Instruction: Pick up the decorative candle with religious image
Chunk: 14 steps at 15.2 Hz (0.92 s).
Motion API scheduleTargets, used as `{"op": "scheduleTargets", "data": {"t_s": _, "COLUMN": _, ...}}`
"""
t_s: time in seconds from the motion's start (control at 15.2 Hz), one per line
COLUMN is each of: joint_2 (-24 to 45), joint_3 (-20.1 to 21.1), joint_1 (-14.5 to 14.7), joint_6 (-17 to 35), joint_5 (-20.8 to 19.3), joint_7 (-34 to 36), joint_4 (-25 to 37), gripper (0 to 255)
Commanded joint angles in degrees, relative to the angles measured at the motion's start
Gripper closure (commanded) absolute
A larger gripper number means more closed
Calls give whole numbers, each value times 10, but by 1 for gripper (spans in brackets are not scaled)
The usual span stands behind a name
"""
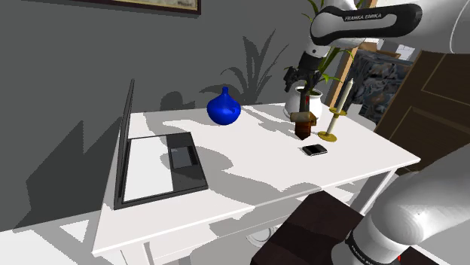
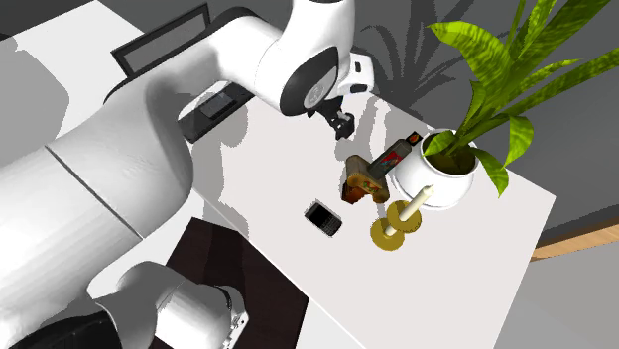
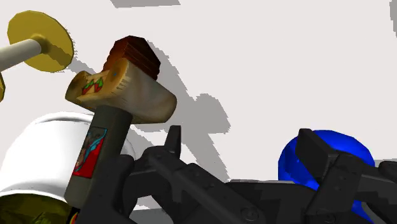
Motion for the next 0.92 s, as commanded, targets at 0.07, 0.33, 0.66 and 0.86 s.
{"op": "scheduleTargets", "data": {"t_s": 0.07, "joint_2": 43, "joint_3": -22, "joint_1": -13, "joint_6": 13, "joint_5": 3, "joint_7": -8, "joint_4": 33, "gripper": 0}}
{"op": "scheduleTargets", "data": {"t_s": 0.33, "joint_2": 103, "joint_3": -50, "joint_1": -31, "joint_6": 22, "joint_5": 15, "joint_7": -18, "joint_4": 87, "gripper": 0}}
{"op": "scheduleTargets", "data": {"t_s": 0.66, "joint_2": 182, "joint_3": -82, "joint_1": -56, "joint_6": 25, "joint_5": 40, "joint_7": -32, "joint_4": 164, "gripper": 0}}
{"op": "scheduleTargets", "data": {"t_s": 0.86, "joint_2": 232, "joint_3": -99, "joint_1": -76, "joint_6": 21, "joint_5": 61, "joint_7": -41, "joint_4": 215, "gripper": 0}}
